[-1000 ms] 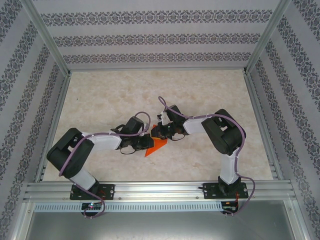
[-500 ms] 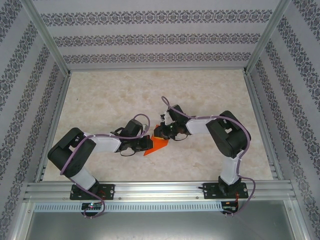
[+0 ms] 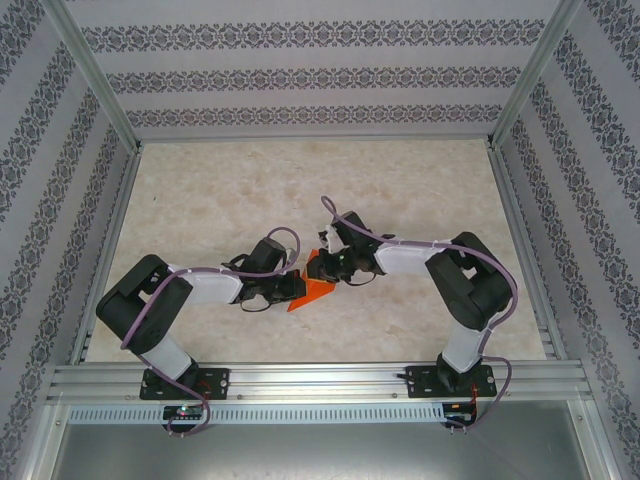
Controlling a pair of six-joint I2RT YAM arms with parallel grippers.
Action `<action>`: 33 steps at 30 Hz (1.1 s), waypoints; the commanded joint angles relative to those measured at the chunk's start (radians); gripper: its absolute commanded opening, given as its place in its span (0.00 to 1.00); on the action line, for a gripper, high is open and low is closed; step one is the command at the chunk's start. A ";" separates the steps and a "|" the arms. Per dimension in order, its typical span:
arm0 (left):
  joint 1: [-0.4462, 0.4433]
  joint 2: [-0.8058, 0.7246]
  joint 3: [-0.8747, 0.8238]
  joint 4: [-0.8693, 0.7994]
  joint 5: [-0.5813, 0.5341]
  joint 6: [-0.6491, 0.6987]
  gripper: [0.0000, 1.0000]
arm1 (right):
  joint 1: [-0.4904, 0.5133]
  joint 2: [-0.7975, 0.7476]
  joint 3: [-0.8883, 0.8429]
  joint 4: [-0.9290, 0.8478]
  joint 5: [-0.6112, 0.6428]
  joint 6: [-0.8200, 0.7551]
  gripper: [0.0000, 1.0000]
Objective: Fold a paper plane with a square sheet of paper (pick it up from the middle)
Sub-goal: Fourth fold the wing at the center of the table.
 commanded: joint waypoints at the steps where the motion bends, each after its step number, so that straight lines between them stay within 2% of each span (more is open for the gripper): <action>1: -0.009 0.071 -0.029 -0.159 -0.099 0.014 0.00 | 0.014 0.060 -0.004 0.068 0.000 0.031 0.15; 5: -0.010 0.071 -0.029 -0.169 -0.104 0.016 0.00 | 0.019 0.107 0.003 0.042 0.044 0.015 0.15; 11: -0.010 0.071 -0.036 -0.206 -0.124 0.029 0.00 | -0.045 0.153 -0.025 0.050 0.092 0.003 0.13; 20: -0.009 0.079 -0.083 -0.203 -0.126 0.041 0.00 | -0.145 0.144 0.010 -0.008 0.100 -0.043 0.13; 33: -0.010 0.074 -0.083 -0.214 -0.119 0.052 0.00 | -0.288 0.215 0.116 -0.110 0.103 -0.133 0.14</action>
